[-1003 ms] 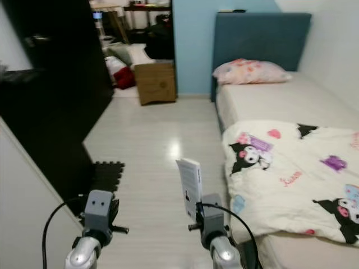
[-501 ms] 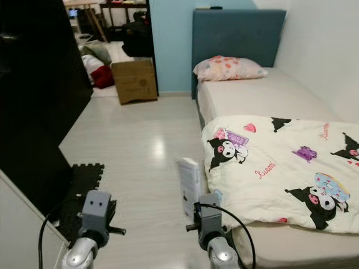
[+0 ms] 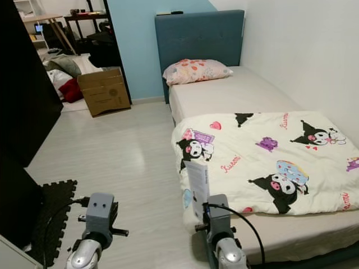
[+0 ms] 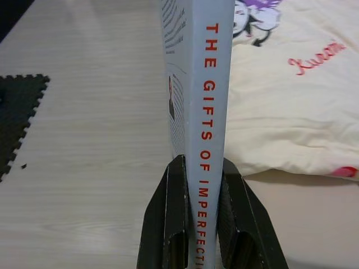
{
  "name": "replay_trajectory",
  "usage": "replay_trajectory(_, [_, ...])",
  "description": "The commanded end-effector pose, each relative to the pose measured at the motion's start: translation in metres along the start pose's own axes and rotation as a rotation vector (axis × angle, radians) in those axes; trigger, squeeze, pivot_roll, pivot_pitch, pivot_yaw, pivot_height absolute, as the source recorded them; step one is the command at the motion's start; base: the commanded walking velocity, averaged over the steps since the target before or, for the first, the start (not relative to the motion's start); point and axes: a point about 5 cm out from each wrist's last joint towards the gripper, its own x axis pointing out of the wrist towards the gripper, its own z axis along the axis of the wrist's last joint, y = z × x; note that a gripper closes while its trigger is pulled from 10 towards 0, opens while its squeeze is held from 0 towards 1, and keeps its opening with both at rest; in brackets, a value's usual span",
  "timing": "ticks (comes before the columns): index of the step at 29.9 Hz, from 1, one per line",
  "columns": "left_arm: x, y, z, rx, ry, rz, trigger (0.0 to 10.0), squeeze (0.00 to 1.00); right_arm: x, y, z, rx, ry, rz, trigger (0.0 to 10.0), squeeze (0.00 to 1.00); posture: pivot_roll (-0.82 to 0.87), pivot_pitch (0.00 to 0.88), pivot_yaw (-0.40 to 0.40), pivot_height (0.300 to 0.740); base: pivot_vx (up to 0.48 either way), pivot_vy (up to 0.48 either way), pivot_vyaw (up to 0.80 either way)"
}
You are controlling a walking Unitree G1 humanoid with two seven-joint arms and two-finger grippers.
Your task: Clean up the room
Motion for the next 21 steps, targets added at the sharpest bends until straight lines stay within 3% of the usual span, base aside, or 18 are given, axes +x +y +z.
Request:
replay_trajectory(1, [-0.004, 0.006, -0.009, -0.013, 0.041, 0.026, 10.0, 0.0, 0.003, 0.004, 0.007, 0.001, -0.038, 0.013, 10.0, 0.0, 0.04, 0.037, 0.015, 0.74, 0.0, 0.0, 0.0])
replay_trajectory(5, [-0.004, 0.005, -0.009, -0.017, 0.039, 0.027, 10.0, 0.0, 0.003, 0.005, 0.008, -0.001, -0.038, 0.023, 10.0, 0.0, 0.04, 0.042, 0.019, 0.74, 0.0, 0.0, 0.0])
replay_trajectory(13, [-0.001, -0.006, 0.0, -0.008, -0.006, 0.01, 10.0, 0.0, 0.004, 0.009, 0.01, -0.015, -0.049, 0.054, 10.0, 0.0, 0.04, 0.046, 0.019, 0.74, 0.0, 0.0, 0.8])
replay_trajectory(21, [0.0, -0.007, 0.003, -0.02, -0.01, 0.012, 10.0, 0.0, 0.004, 0.01, 0.011, -0.021, -0.051, 0.061, 10.0, 0.0, 0.03, 0.046, 0.018, 0.74, 0.0, 0.0, 0.8])
